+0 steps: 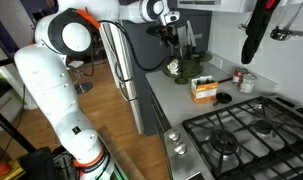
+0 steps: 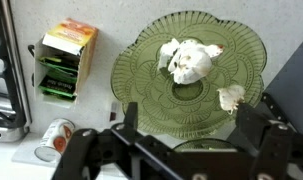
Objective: Swap the bulbs of garlic on the holder
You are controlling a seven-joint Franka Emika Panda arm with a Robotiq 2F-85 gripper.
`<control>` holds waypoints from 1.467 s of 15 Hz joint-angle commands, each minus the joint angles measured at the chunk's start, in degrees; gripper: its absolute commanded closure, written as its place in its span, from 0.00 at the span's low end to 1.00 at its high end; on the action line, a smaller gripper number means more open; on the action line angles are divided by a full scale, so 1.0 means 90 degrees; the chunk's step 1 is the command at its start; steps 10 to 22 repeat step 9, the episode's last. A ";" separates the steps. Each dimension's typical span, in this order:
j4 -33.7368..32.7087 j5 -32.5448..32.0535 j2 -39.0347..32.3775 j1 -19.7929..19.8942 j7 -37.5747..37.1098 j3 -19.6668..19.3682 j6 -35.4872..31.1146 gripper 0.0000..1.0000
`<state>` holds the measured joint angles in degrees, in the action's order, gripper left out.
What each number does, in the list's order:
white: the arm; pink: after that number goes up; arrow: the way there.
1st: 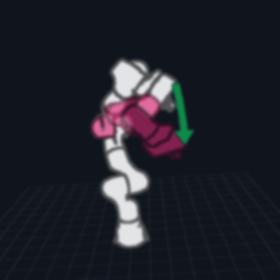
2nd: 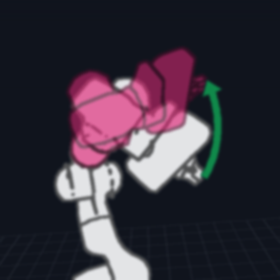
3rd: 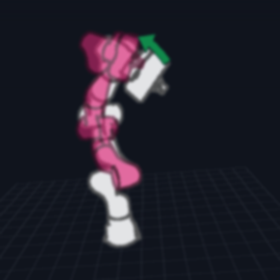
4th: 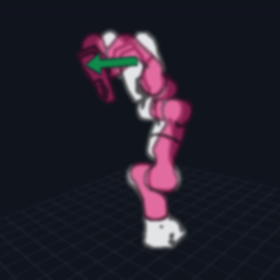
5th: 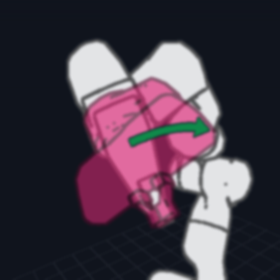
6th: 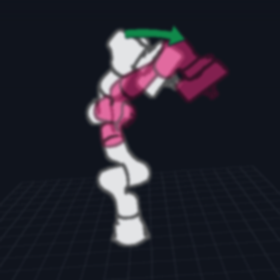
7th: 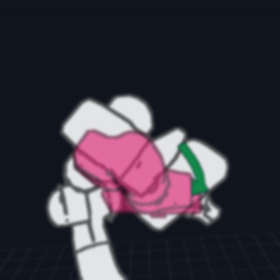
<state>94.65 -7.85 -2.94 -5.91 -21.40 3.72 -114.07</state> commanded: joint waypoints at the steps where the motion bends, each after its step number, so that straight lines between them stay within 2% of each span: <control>1: -0.0436 0.0006 -0.0073 -0.0057 0.0156 0.0104 0.1042 0.00; 3: -0.0573 0.0183 -0.0090 -0.0078 0.0530 0.0168 0.1468 0.00; 6: -0.0568 0.0215 -0.0085 -0.0105 0.0907 0.0235 0.1656 0.00; 7: -0.0516 0.0083 -0.0043 -0.0098 0.0651 0.0217 0.1466 0.00; 22: -0.0516 0.0091 -0.0058 -0.0108 0.0771 0.0242 0.1484 0.00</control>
